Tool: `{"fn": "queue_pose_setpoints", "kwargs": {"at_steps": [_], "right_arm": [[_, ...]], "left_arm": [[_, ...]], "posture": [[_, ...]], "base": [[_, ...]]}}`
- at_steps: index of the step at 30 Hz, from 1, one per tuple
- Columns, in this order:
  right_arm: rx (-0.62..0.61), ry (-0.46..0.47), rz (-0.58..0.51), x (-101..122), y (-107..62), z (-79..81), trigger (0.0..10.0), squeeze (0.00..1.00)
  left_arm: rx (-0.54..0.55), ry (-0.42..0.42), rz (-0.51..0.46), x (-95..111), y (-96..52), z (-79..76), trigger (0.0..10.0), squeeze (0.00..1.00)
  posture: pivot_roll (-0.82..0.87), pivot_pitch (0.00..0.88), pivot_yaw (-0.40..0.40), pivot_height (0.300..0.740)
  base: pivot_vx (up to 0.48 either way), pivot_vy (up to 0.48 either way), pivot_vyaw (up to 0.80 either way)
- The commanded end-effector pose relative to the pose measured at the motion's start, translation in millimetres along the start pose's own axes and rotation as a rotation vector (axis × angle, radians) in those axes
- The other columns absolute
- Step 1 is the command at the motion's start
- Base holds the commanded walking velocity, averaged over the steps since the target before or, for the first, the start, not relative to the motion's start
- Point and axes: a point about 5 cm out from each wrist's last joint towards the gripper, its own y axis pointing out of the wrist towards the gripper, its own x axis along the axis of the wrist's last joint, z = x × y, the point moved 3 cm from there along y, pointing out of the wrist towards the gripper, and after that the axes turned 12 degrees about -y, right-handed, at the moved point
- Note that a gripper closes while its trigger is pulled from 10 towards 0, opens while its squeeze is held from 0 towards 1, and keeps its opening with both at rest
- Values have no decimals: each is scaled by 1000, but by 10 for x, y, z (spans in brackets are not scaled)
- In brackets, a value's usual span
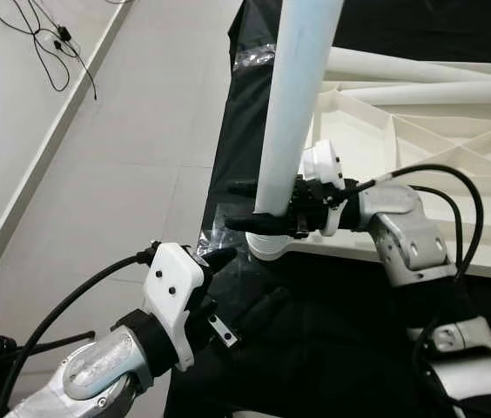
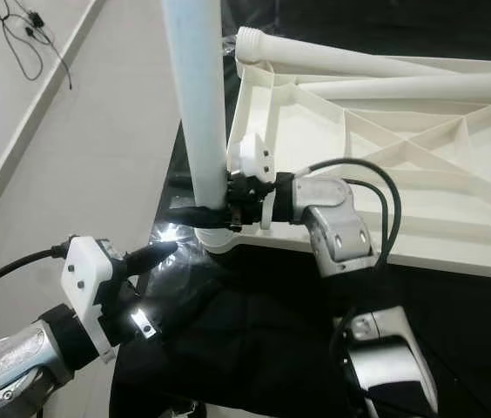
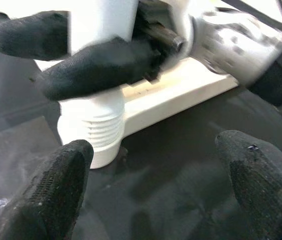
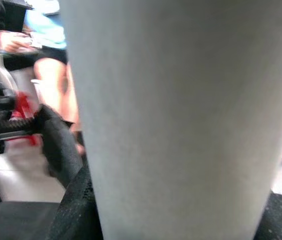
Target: Building children table
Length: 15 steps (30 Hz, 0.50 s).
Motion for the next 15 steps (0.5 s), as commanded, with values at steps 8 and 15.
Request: {"fn": "queue_pose_setpoints", "kwargs": {"at_steps": [8,15], "right_arm": [[127,50,69,-346,161,252,10000,0],[-5,54,182,-475,171,626,10000,0]], "left_arm": [[10,-9,21,-28,-74,-69,10000,0],[19,-4,9,-5,-69,-60,10000,0]], "posture": [[108,406,92,740],[91,403,80,740]], "base": [[0,0,0],[0,0,0]]}}
